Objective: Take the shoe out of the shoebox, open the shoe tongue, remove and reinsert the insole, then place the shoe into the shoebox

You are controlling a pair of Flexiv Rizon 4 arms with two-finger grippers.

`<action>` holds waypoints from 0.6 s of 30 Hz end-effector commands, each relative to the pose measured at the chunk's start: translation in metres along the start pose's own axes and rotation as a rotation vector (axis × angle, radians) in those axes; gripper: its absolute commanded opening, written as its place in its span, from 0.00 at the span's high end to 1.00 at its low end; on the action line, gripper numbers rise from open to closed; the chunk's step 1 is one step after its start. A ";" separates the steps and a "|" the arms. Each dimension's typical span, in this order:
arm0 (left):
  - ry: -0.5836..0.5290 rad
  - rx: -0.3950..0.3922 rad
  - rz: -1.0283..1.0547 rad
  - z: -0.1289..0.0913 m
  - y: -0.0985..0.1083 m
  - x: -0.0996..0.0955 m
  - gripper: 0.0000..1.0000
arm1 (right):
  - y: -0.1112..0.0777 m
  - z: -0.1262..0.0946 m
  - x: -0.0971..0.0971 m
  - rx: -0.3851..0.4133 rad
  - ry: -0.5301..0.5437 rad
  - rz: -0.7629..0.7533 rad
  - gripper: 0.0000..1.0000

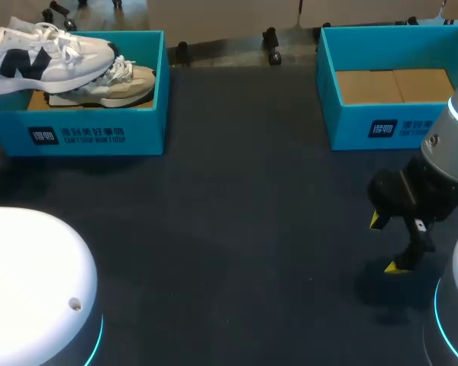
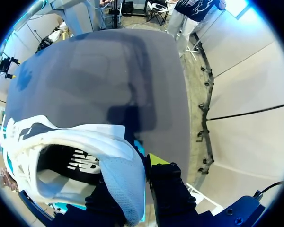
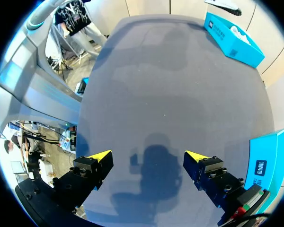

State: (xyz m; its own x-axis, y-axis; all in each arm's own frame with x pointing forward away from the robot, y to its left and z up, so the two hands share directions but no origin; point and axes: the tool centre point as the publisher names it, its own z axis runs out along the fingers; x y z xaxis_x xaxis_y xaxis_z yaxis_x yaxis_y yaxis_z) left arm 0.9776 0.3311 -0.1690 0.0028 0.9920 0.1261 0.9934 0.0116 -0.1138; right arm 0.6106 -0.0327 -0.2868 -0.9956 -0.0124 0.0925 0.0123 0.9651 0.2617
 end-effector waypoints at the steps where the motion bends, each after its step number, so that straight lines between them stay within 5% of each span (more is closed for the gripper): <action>1: 0.000 -0.014 0.000 -0.001 -0.003 0.000 1.00 | 0.000 0.001 0.000 0.001 0.000 0.000 0.00; 18: -0.019 -0.009 -0.012 0.019 -0.128 -0.020 1.00 | 0.000 0.001 0.000 0.001 0.000 0.000 0.00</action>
State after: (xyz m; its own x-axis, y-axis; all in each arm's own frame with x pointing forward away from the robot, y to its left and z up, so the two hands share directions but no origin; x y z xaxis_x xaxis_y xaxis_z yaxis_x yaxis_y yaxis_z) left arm 0.8833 0.3199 -0.1760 -0.0149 0.9954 0.0945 0.9767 0.0347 -0.2118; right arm 0.6106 -0.0327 -0.2868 -0.9956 -0.0125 0.0925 0.0122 0.9651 0.2617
